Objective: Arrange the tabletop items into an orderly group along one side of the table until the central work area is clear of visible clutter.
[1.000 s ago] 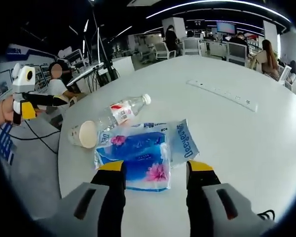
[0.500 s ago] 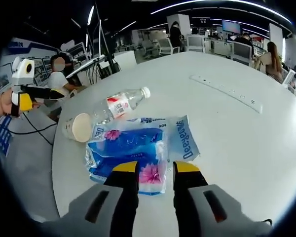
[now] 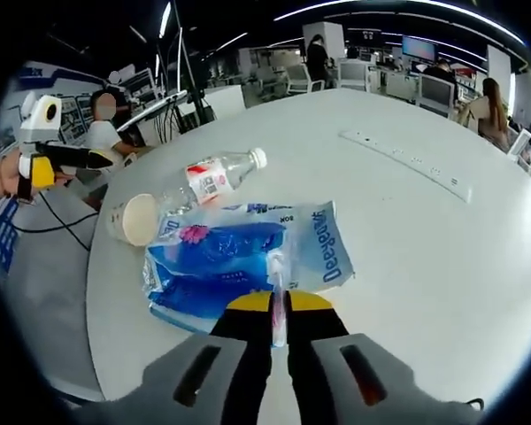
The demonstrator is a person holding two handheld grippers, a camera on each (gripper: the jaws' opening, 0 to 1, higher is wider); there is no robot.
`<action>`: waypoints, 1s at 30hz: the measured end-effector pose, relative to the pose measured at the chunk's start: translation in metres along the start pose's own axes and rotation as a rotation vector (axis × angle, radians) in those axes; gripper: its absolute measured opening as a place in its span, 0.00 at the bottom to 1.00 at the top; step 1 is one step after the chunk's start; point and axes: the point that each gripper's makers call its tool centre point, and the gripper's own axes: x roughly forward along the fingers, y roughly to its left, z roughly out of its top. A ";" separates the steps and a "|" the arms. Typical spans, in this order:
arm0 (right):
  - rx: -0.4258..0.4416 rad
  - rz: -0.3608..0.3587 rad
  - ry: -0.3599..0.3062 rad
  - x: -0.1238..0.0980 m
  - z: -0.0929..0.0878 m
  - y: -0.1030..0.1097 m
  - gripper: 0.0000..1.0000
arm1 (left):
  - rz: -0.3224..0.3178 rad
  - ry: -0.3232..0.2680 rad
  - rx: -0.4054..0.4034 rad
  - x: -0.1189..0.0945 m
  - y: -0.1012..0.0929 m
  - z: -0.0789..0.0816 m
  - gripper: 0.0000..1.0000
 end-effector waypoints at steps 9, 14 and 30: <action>0.005 0.029 -0.019 -0.002 0.004 0.006 0.00 | -0.002 0.003 -0.003 -0.001 0.000 -0.002 0.85; 0.000 0.038 -0.030 -0.005 0.006 0.011 0.00 | -0.006 0.001 -0.001 -0.001 -0.002 -0.002 0.85; 0.043 0.077 -0.085 -0.018 0.013 0.020 0.00 | -0.027 0.005 0.011 0.002 -0.010 0.000 0.84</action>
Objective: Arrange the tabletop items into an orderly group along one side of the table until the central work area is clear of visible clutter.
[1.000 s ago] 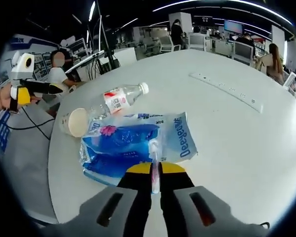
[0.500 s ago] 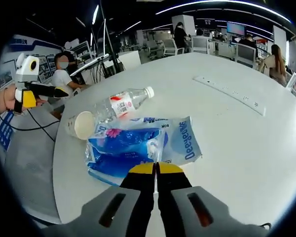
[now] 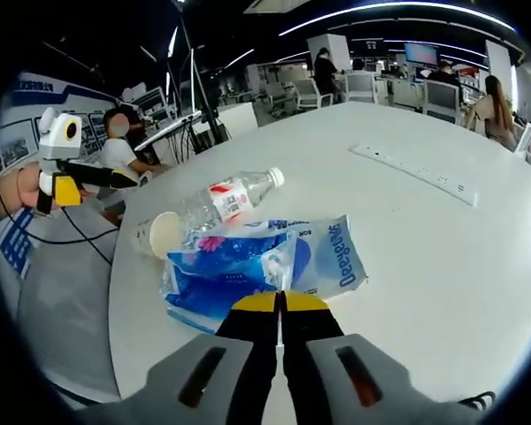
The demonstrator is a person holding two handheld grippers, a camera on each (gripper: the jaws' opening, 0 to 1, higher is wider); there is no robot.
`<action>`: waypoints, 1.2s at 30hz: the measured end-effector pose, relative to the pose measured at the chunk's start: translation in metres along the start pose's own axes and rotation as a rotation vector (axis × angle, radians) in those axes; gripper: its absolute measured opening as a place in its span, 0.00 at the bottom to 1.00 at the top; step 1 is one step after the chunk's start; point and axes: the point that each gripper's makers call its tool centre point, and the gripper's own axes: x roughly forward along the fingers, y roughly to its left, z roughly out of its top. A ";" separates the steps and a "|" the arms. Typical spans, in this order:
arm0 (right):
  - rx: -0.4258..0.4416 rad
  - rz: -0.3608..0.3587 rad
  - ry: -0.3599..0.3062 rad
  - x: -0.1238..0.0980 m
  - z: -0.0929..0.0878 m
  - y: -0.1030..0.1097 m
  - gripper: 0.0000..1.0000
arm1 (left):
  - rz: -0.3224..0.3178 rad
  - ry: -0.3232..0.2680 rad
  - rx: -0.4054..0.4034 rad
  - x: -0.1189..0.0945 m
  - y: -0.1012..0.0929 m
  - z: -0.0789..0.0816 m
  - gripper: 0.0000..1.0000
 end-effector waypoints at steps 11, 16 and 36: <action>0.035 -0.029 -0.068 -0.019 0.018 0.007 0.00 | -0.028 -0.006 0.009 0.008 -0.014 0.008 0.82; 0.050 -0.042 -0.106 -0.028 0.028 0.014 0.00 | -0.050 -0.009 0.015 0.013 -0.023 0.012 0.79; 0.159 -0.156 -0.262 -0.085 0.041 0.006 0.00 | -0.147 0.047 0.119 0.046 -0.070 0.027 0.53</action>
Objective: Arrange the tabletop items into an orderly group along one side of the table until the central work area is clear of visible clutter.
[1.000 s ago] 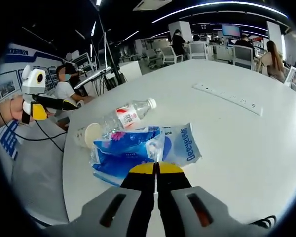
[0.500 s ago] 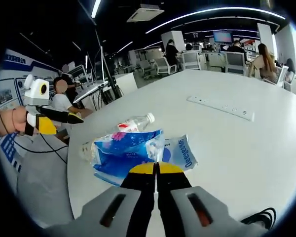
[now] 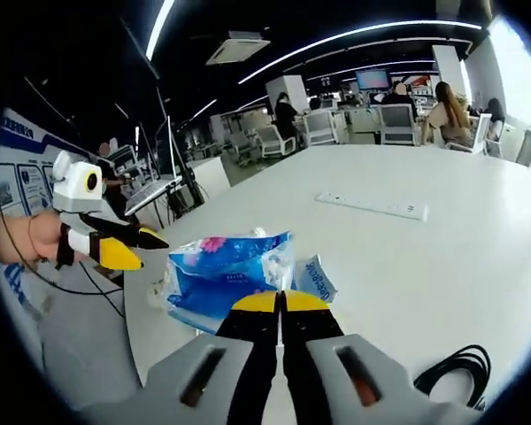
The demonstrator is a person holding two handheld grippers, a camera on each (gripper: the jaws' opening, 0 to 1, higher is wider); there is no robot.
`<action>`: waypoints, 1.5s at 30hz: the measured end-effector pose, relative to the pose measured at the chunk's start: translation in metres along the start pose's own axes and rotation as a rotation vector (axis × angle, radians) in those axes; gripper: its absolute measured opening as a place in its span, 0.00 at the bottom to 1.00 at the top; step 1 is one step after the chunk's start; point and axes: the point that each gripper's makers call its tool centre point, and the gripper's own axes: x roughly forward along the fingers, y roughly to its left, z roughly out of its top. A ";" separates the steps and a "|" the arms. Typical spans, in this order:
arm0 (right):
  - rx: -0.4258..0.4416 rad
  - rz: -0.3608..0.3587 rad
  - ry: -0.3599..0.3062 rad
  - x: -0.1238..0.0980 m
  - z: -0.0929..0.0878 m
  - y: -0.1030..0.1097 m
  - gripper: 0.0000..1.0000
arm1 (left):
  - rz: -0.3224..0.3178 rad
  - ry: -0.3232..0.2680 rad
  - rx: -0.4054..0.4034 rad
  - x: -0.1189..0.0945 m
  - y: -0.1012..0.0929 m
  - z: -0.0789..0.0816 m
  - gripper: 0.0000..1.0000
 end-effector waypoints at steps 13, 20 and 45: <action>0.074 -0.125 -0.088 -0.057 0.000 -0.029 0.00 | -0.147 0.062 0.113 0.038 -0.057 0.009 0.31; 0.110 -0.191 -0.121 -0.085 -0.006 -0.040 0.00 | -0.221 0.096 0.168 0.055 -0.086 0.005 0.15; 0.135 -0.328 -0.149 -0.143 -0.015 -0.087 0.00 | -0.349 0.155 0.288 0.114 -0.151 0.018 0.00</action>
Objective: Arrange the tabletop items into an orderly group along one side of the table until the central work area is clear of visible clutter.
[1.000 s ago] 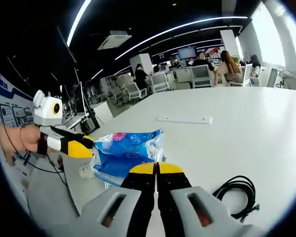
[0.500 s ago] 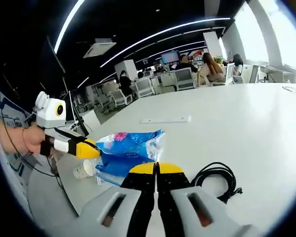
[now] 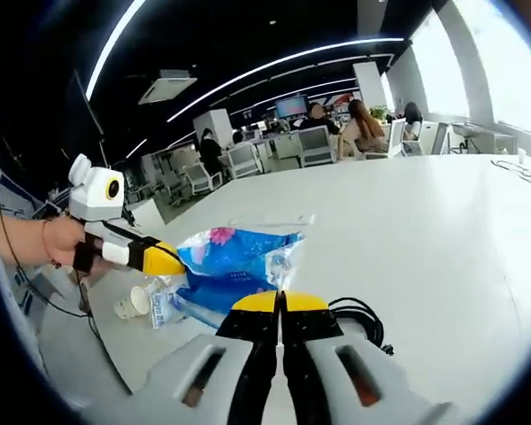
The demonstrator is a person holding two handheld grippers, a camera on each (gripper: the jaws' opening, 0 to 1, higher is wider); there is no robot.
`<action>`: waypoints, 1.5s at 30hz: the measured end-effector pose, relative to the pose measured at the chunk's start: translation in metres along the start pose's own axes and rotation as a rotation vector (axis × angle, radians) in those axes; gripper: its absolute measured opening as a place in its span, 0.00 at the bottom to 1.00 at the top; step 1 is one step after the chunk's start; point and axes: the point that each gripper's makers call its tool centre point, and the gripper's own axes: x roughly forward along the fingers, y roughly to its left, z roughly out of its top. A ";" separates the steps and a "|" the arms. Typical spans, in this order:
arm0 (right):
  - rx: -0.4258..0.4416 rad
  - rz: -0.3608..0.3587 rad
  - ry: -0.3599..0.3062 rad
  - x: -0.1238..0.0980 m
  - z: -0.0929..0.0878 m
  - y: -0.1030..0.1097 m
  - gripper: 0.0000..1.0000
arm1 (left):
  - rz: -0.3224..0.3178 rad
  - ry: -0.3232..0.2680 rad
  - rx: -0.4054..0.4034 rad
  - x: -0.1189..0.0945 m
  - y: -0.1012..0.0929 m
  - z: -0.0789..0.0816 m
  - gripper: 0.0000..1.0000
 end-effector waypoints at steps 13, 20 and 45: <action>-0.035 -0.025 -0.006 0.019 0.022 -0.046 0.00 | -0.024 -0.006 -0.020 0.043 0.012 0.032 0.00; -0.028 -0.029 -0.003 0.032 0.025 -0.065 0.00 | -0.029 -0.018 -0.055 0.062 0.025 0.045 0.00; 0.048 -0.083 0.091 0.094 -0.009 -0.145 0.00 | -0.018 0.051 -0.121 0.154 0.069 0.041 0.00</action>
